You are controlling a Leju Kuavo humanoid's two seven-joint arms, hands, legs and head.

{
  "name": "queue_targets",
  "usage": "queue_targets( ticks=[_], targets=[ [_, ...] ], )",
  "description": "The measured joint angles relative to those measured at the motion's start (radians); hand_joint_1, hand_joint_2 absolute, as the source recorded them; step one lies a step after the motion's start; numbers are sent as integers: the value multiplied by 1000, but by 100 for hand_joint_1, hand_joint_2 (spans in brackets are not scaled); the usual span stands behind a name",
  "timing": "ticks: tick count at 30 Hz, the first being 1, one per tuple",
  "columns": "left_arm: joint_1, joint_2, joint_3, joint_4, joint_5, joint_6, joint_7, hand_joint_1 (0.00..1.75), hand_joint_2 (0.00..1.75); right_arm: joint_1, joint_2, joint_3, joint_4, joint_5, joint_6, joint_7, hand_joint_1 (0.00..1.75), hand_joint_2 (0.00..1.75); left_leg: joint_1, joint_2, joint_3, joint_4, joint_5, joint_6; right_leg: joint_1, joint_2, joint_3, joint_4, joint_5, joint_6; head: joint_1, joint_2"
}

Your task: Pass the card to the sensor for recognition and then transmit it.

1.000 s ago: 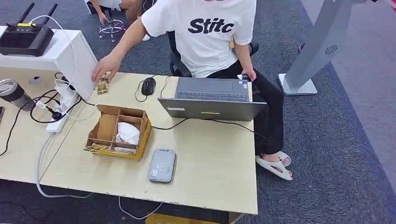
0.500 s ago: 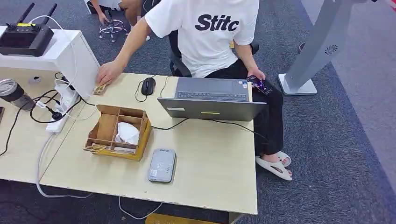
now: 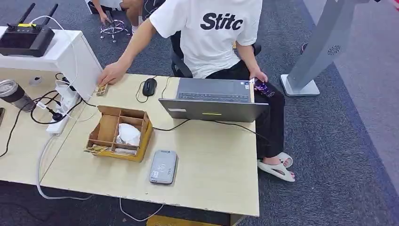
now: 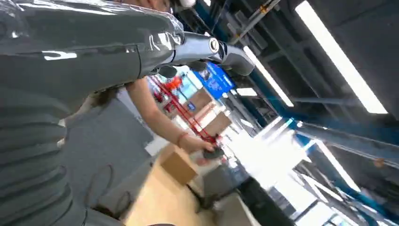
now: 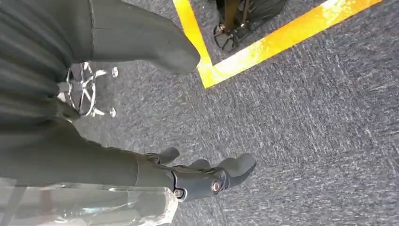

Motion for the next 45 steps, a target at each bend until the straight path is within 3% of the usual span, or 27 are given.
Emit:
queue_targets(
  ticks=[2, 6, 10, 14, 27, 32, 35, 39, 45],
  targets=[
    [-5, 42, -104, 29, 64, 42, 13, 0, 175, -3, 0, 8, 0, 15, 5, 2, 0, 175, 0, 0, 0, 0, 0, 0, 0, 0, 0, 0, 0, 0, 0, 0],
    [-35, 121, -275, 90, 31, 143, 52, 0, 175, -8, 0, 20, 0, 35, 18, 8, 0, 175, 0, 0, 0, 0, 1, 0, 0, 0, 2, 0, 1, -1, 0, 0],
    [-69, 164, -401, 115, 37, 147, 124, 0, 175, -11, 0, 24, 0, 45, 19, 8, 0, 175, 0, 0, 0, 0, 2, 0, 0, 1, 2, 0, 2, 0, 0, 0],
    [-84, 183, -485, 117, 42, 146, 141, 0, 175, -11, 0, 31, 0, 50, 15, 11, 0, 175, 0, 1, 0, 0, 1, 0, 0, 1, 1, 0, 2, 0, 0, 0],
    [-83, 192, -564, 117, 108, 138, 120, 0, 175, -10, 5, 39, 0, 52, 13, 26, 0, 175, 0, 1, -1, 0, 1, 0, 0, 1, 1, 0, 2, 0, 0, 0],
    [-84, 191, -572, 117, 211, 99, 111, 0, 175, -9, 6, 39, 0, 58, 13, 28, 0, 175, 0, 1, -1, 0, 1, 0, 0, 1, 1, 0, 2, 0, 0, 0],
    [-96, 191, -586, 121, 187, 110, 106, 0, 175, -10, 6, 40, 0, 70, 27, 28, 0, 175, 0, 1, -1, 0, 1, 0, 0, 1, 1, 0, 2, 0, 0, 0],
    [-120, 191, -615, 130, 96, 177, 95, 0, 175, -12, 7, 45, 0, 83, 40, 32, 0, 175, 0, 1, -1, 0, 1, 0, 0, 1, 1, 0, 2, 0, 0, 0],
    [-135, 191, -637, 140, 86, 187, 95, 0, 175, -13, 7, 47, 0, 83, 43, 35, 0, 175, 0, 1, -1, 0, 1, 0, 0, 1, 1, 0, 2, 0, 0, 0]
  ],
)
